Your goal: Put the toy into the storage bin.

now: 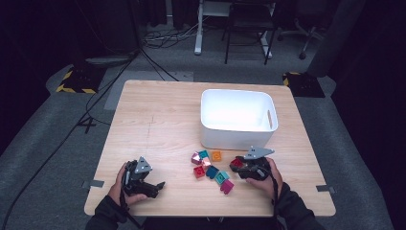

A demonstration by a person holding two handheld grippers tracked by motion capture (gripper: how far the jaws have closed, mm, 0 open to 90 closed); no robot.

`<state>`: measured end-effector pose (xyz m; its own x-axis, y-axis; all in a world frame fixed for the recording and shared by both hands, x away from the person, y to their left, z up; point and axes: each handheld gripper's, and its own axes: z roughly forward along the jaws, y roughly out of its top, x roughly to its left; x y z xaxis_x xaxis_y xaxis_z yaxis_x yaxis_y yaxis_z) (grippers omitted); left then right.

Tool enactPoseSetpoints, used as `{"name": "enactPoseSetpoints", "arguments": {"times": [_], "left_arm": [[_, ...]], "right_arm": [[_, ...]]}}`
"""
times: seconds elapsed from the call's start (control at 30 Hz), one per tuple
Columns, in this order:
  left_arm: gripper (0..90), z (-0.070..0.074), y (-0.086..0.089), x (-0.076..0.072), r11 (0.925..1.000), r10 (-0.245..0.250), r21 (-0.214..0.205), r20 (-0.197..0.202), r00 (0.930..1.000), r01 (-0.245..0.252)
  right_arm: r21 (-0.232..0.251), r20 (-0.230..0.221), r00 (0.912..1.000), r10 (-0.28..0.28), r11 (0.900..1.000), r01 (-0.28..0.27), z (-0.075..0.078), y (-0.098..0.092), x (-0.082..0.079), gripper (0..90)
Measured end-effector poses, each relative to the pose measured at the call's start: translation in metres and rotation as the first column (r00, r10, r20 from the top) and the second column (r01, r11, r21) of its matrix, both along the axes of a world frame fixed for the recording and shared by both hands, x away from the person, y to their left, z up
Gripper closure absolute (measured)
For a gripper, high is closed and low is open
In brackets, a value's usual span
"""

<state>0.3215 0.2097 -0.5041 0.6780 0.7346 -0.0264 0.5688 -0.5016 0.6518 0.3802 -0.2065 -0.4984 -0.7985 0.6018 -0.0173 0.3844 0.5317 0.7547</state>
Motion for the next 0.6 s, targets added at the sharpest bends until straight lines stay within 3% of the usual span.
{"name": "enactPoseSetpoints", "arguments": {"times": [0.5,0.6], "left_arm": [[0.4,0.0,0.0,0.0,1.0,0.002,-0.003,-0.003,1.0,-0.002],[0.4,0.0,0.0,0.0,1.0,0.002,-0.003,-0.002,1.0,-0.002]], "right_arm": [[-0.006,0.057,0.9977,0.038,0.9993,-0.038,0.018,-0.021,-0.017,53.3],[0.012,0.068,0.997,0.036,0.9992,-0.037,0.026,-0.023,-0.021,53.5]]}}
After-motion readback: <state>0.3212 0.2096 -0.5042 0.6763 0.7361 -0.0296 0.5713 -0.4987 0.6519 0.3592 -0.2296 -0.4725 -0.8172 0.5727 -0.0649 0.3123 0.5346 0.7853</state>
